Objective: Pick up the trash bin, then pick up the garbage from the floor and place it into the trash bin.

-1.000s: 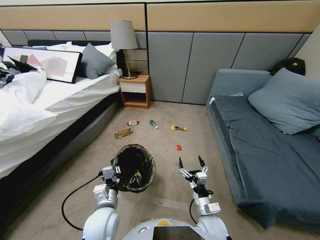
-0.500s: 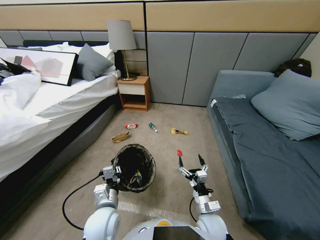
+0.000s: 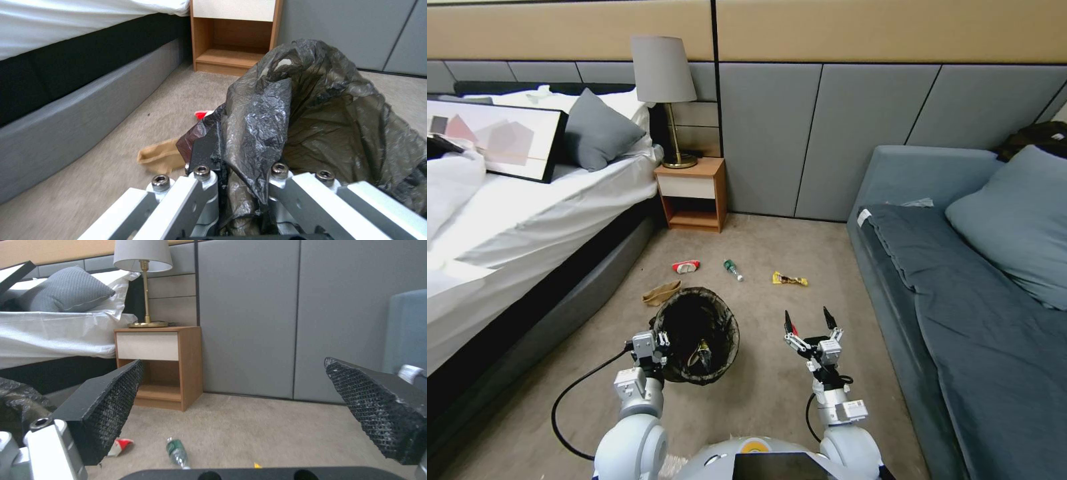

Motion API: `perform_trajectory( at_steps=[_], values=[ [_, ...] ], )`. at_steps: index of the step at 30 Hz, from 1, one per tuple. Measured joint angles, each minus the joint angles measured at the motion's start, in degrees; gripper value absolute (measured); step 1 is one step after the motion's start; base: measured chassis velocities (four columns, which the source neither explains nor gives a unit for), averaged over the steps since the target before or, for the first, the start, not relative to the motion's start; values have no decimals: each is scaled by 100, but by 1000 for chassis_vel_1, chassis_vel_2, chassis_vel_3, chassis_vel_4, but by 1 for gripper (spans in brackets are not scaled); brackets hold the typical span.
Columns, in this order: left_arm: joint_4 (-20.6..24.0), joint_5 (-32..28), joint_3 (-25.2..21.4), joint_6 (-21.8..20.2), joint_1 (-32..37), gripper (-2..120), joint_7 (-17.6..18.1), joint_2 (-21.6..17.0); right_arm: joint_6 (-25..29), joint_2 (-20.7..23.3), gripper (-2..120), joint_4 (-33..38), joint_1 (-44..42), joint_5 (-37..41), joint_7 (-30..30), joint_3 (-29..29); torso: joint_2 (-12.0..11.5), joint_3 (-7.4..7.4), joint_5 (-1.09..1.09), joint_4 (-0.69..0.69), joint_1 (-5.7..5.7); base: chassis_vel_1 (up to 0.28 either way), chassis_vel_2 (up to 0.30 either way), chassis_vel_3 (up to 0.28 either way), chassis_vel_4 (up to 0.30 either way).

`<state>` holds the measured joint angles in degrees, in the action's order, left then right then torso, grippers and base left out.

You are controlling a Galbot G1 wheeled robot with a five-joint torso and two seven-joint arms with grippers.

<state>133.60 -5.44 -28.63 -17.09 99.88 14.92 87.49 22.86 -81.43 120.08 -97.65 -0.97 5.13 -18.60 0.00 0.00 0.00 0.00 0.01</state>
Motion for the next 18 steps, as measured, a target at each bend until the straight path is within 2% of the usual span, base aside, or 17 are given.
perform_trajectory(
  at_steps=[6, 18],
  values=[
    [15, 5, 12, 0, 11, 6, 3, -1, 86, 15, 100, -14, 50, 0, -91, -34, 0, 1, 0, 1, 1, -122, 140, 104, -102],
    [33, 26, 37, -3, 28, 6, 6, -5, 94, 36, 100, -22, 112, -6, -114, -36, 0, 0, 0, 0, -1, 7, -12, -5, 6]
  ],
)
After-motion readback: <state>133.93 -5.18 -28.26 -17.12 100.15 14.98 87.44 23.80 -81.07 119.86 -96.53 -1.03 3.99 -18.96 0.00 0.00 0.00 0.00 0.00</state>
